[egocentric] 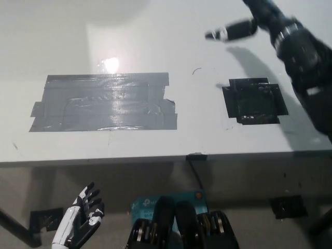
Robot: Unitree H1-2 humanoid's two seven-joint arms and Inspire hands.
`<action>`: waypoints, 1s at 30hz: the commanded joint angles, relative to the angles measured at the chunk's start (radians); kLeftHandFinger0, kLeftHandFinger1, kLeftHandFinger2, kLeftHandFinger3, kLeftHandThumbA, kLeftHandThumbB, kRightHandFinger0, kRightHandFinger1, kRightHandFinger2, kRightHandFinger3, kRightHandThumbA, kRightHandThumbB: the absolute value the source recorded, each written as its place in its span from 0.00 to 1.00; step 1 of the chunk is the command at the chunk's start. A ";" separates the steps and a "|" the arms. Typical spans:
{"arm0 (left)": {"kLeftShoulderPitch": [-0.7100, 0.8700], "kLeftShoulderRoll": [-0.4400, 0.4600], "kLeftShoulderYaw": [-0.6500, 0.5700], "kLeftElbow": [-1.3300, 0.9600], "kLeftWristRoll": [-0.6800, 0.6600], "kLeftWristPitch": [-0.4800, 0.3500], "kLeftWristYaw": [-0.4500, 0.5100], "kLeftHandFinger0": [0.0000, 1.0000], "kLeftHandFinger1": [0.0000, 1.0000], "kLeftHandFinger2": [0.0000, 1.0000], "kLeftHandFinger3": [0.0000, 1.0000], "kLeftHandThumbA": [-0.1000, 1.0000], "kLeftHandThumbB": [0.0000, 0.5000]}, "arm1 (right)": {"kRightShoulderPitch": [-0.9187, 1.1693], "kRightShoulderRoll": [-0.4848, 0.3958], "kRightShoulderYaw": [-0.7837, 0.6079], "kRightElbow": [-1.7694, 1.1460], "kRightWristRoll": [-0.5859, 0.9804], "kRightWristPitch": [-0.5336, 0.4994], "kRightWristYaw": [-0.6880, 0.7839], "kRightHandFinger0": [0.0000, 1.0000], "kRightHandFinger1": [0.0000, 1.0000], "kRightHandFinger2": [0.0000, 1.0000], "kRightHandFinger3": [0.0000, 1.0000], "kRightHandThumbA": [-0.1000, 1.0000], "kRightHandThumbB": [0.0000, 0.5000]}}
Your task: A stapler is kept on the black spot marked on the desk infront of the robot. The robot picks up the stapler using its right hand and passes it to a person
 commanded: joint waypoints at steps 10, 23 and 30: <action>0.004 0.020 -0.007 0.008 0.001 -0.023 -0.014 0.70 0.91 0.98 1.00 0.57 0.94 | 0.941 -0.181 -0.416 -1.394 0.316 -0.152 -0.148 1.00 1.00 1.00 1.00 0.79 0.86; 0.009 0.026 -0.012 0.025 0.007 -0.050 -0.019 0.72 0.91 1.00 1.00 0.60 0.97 | 1.299 0.124 -0.273 -1.183 0.140 -0.243 -0.192 1.00 1.00 1.00 1.00 0.69 0.81; 0.008 0.022 -0.014 0.021 0.016 -0.041 -0.012 0.76 0.91 0.98 1.00 0.60 0.98 | 1.210 0.232 -0.294 -0.810 0.126 -0.305 -0.200 1.00 1.00 1.00 1.00 0.68 0.70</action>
